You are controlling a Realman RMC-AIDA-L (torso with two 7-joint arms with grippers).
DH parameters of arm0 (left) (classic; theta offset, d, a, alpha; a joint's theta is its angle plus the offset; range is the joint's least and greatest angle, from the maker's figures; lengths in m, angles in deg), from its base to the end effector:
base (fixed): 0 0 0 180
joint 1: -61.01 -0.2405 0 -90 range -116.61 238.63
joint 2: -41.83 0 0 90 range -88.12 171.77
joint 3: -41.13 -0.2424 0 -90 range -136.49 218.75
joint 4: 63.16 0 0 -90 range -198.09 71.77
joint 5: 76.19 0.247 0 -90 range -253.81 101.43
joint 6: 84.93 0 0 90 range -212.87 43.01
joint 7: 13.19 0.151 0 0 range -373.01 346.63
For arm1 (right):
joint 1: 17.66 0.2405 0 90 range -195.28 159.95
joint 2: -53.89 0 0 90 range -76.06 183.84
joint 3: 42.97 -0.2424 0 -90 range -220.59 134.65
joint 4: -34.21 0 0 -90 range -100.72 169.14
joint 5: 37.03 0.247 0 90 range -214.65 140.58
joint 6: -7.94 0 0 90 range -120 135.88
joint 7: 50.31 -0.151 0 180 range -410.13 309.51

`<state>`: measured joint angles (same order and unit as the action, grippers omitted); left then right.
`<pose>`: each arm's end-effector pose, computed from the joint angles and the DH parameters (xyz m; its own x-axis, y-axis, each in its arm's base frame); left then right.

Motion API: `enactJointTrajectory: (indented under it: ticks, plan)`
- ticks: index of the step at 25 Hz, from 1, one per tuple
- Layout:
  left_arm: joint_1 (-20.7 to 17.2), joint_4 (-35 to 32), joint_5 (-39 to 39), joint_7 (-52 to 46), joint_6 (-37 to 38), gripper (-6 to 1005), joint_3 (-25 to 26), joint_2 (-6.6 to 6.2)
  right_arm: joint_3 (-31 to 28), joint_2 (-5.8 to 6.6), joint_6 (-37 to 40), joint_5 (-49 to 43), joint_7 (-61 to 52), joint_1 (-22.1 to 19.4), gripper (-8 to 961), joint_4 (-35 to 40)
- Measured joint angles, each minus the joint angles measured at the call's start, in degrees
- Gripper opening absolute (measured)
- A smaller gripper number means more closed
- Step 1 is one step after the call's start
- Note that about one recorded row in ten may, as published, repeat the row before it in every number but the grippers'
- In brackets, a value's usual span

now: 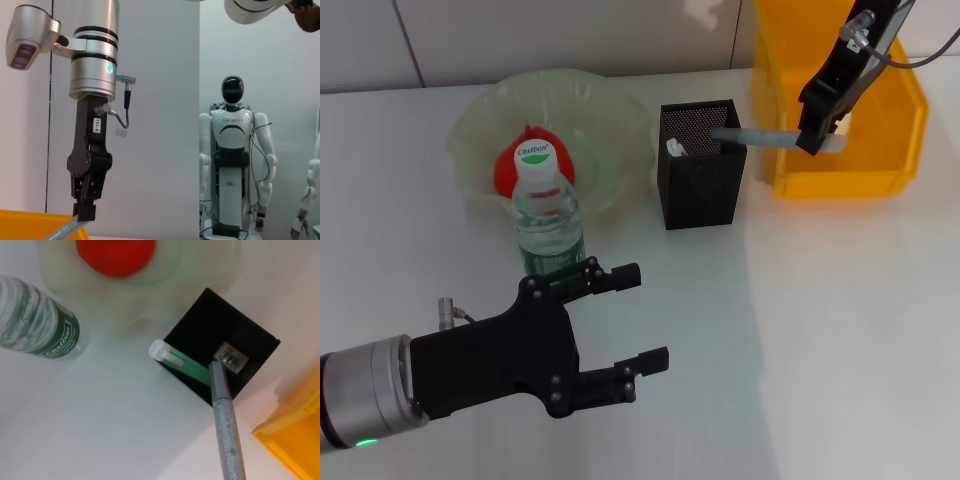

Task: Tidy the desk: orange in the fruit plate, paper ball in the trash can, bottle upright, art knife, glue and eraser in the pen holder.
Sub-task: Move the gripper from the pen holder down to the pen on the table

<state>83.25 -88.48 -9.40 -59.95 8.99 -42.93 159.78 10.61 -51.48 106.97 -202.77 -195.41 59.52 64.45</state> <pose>-0.2358 0.2784 -0.0690 0.6756 0.0051 0.7372 0.1180 -0.9878 -0.1013 0.0950 0.4708 0.0702 0.5354 -0.7456 0.3966 -0.5934 -0.6663 -0.4516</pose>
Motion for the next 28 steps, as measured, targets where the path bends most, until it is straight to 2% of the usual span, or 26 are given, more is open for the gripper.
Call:
enactJointTrajectory:
  ticks: [26,28]
  plan:
    - [0.05,0.0,0.0,0.0,0.58,785,0.04,-0.01,-0.59,-0.59,-1.12,0.43,-1.39,0.47,179,2.93]
    - [0.01,0.01,0.0,0.0,0.71,785,0.04,-0.01,-0.59,-0.63,-1.15,0.45,-1.52,0.65,217,3.05]
